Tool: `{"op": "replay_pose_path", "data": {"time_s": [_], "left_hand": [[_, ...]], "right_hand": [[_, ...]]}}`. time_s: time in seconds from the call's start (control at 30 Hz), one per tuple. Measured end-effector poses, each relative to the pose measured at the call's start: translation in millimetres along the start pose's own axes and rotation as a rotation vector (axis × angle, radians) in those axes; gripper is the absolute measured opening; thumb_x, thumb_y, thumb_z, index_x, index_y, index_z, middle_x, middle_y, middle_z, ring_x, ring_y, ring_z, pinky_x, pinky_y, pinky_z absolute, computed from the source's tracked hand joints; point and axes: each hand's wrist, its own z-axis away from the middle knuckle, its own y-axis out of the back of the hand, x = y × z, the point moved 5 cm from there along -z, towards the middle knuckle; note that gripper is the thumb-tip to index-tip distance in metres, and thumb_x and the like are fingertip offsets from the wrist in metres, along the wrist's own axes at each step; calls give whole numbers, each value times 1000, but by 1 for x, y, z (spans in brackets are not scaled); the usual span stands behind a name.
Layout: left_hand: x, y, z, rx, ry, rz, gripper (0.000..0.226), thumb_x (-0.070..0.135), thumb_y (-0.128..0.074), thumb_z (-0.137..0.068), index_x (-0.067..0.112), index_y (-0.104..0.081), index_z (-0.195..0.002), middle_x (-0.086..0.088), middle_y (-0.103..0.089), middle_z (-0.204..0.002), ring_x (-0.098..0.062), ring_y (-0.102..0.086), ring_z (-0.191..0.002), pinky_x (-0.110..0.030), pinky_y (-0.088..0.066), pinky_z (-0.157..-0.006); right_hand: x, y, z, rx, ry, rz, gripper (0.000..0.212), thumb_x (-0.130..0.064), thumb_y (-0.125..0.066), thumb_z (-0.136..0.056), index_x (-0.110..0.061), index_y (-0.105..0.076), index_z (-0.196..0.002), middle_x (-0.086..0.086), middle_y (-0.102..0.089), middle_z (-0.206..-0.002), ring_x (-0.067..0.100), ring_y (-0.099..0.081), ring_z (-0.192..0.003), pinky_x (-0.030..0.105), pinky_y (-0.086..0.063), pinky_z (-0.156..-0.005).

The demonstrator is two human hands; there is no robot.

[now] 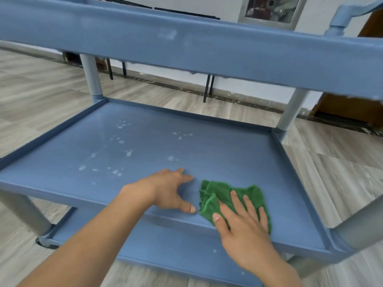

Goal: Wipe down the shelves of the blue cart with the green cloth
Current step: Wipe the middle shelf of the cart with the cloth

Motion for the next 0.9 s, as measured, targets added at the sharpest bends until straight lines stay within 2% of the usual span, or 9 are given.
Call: {"op": "replay_pose_path", "data": {"time_s": [0.1, 0.23, 0.3, 0.4, 0.5, 0.57, 0.67, 0.8, 0.9], "left_hand": [[-26, -5, 15, 44, -27, -12, 86, 71, -62, -80, 41, -28, -153, 1, -14, -166, -27, -26, -146, -34, -24, -115], [-24, -13, 25, -14, -57, -88, 71, 63, -58, -88, 28, -41, -147, -10, -34, -156, -33, -35, -138, -36, -32, -108], [-22, -8, 24, -26, -63, -102, 72, 62, -60, -87, 28, -41, -148, -10, -30, -157, -35, -34, -138, -39, -34, -110], [-25, -8, 20, -46, -58, -97, 76, 63, -60, -86, 32, -35, -151, -10, -11, -163, -36, -27, -141, -46, -36, -112], [-27, -12, 17, -54, -67, -113, 76, 64, -56, -88, 32, -29, -153, -10, -18, -159, -36, -25, -140, -47, -37, -111], [-26, -13, 17, -61, -67, -135, 77, 64, -54, -89, 33, -27, -153, -10, -18, -159, -36, -25, -140, -46, -39, -109], [-24, -9, 15, -41, -57, -155, 75, 65, -57, -85, 34, -33, -149, -9, -24, -156, -34, -29, -137, -43, -40, -105], [-22, -1, 11, -52, -29, -167, 76, 64, -65, -77, 31, -44, -143, -3, -41, -137, -31, -35, -128, -42, -42, -97], [-22, 0, 6, -56, 1, -158, 69, 58, -67, -79, 31, -47, -139, -1, -42, -132, -29, -33, -129, -44, -41, -95]], "right_hand": [[0, -1, 5, 25, -9, 22, 54, -64, -13, -89, -52, -15, -141, -14, -2, -161, 16, 1, -148, 49, 0, -118], [-6, 5, 12, -12, -52, 51, 50, -62, -17, -92, -52, -21, -141, -14, -2, -161, 14, 3, -148, 46, 1, -120], [-11, 7, 13, -58, -86, 48, 48, -60, -19, -94, -53, -20, -142, -14, 0, -161, 13, 6, -148, 45, 3, -120], [-13, 7, 10, -119, -116, 56, 48, -59, -19, -94, -57, -15, -142, -17, 7, -160, 11, 12, -147, 45, 4, -120], [-12, 9, -8, -165, -105, 18, 43, -62, -16, -91, -71, -6, -132, -23, 12, -157, 10, 15, -146, 45, 5, -120], [-8, 9, -35, -175, -83, 3, 41, -63, -17, -91, -74, -6, -129, -23, 10, -157, 11, 12, -147, 46, 3, -120], [-6, 5, -96, -126, -75, 33, 46, -61, -19, -92, -62, -13, -138, -16, 0, -160, 18, 3, -149, 51, -2, -119], [-5, 3, -207, -98, -98, 13, 47, -58, -19, -91, -53, -24, -138, -9, -8, -161, 26, -3, -148, 60, -4, -116], [-8, 6, -284, -95, -141, -31, 52, -57, -18, -89, -48, -27, -139, -5, -12, -160, 31, -6, -147, 64, -4, -113]]}}
